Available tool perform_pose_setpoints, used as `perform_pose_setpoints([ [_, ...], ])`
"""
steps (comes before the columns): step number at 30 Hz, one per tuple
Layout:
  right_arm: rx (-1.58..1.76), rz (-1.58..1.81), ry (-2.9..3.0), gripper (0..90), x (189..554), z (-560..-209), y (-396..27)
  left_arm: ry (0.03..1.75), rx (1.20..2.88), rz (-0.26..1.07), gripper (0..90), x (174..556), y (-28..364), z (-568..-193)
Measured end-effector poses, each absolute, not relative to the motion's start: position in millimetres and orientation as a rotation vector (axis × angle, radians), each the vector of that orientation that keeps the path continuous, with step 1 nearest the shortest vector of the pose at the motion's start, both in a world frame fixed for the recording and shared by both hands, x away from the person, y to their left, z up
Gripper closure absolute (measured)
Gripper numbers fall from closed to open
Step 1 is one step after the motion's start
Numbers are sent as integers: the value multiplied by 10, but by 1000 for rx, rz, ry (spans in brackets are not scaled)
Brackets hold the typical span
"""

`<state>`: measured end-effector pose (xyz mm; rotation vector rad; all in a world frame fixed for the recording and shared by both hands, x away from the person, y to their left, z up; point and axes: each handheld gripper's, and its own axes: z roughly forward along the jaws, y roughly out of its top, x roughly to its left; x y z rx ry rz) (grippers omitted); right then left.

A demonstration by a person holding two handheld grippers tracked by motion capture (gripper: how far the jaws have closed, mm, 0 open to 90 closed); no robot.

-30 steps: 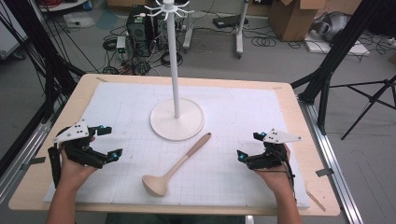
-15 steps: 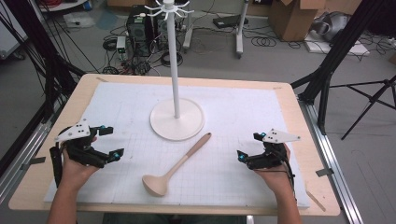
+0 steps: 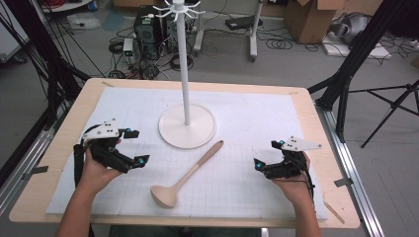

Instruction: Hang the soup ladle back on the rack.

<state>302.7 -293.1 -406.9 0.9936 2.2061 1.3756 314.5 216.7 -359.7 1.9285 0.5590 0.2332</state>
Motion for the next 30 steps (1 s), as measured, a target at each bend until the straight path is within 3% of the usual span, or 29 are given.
perform_pose_setpoints([
  [30,992,1329,2248,13,3063,-4128,-2892,478,2201,85,16,3521,1030,-3624],
])
